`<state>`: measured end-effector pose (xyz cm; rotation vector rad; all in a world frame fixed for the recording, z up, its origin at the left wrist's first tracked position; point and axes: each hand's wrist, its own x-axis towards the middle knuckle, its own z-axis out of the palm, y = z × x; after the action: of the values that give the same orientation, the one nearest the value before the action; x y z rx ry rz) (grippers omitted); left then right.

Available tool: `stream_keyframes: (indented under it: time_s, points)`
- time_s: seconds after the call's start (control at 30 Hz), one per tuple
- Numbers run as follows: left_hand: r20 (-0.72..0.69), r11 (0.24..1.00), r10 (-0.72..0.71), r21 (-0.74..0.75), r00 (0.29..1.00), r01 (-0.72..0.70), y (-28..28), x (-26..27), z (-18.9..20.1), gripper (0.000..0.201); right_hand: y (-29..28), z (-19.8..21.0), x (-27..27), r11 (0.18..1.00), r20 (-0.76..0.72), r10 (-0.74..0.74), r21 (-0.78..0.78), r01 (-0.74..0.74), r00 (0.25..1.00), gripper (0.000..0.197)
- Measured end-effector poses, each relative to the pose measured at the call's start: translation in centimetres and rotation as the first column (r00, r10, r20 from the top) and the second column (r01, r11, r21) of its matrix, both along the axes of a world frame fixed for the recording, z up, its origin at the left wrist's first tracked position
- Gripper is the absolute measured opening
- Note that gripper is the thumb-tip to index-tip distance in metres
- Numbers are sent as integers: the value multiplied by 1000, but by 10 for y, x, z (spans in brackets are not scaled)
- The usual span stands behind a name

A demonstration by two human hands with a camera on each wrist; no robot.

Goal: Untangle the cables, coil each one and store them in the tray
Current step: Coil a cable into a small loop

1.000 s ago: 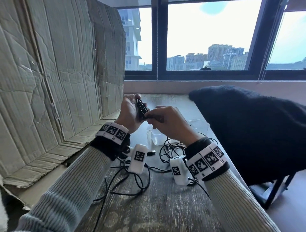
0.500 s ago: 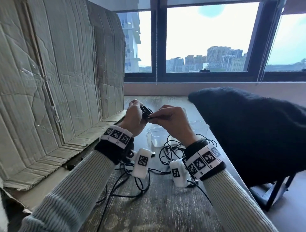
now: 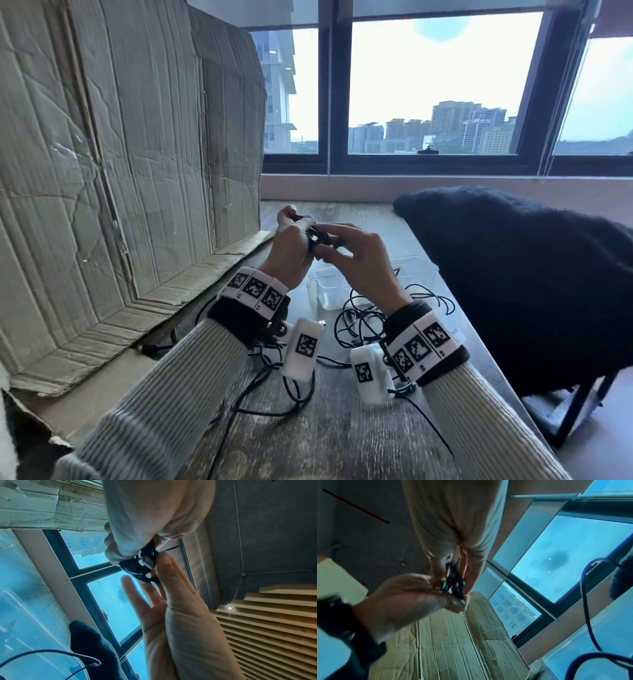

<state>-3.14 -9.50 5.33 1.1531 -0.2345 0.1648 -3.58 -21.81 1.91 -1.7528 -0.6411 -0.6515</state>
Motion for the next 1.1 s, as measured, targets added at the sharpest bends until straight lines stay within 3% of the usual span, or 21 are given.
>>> stream_keyframes:
  time_s: [0.13,0.2,0.27,0.4,0.5,0.6,0.73,0.83,0.97,1.03,1.1]
  points:
    - [-3,999,10,-44,1000,-10,-3,1,2,24,9,-5,-4,995,140,-32,-94,46,990,40]
    - [-69,982,-52,-185,996,39,-3,-1,2,23,10,-7,-3,986,171,-39,-154,66,985,44]
    - [-170,946,-110,-321,979,50,-1,6,-5,19,10,-9,1,969,262,-100,-193,154,960,41]
    - [-181,947,-182,-298,967,123,-2,10,-11,13,9,-12,3,957,358,-136,-194,216,924,26]
    - [-145,964,-167,-234,975,130,-7,14,-12,17,0,-9,6,956,213,-204,-166,241,956,26]
    - [-66,988,-155,-21,986,154,-8,9,-10,26,-12,-5,9,963,-6,-250,-103,248,968,27]
    - [27,966,-106,241,994,97,0,9,-9,30,-22,5,6,993,-227,-111,4,115,967,31]
    - [81,910,-75,413,994,35,9,10,-9,29,-29,7,6,995,-281,-101,-34,95,954,33]
    - [63,903,-53,430,997,21,14,10,-6,27,-29,8,4,995,-315,-91,-60,76,945,39]
    - [94,917,-15,399,995,-24,14,10,-7,26,-28,12,-2,995,-367,6,92,30,930,51]
    - [107,938,44,339,993,-79,14,12,-7,25,-32,18,-8,944,-396,165,329,-28,903,54]
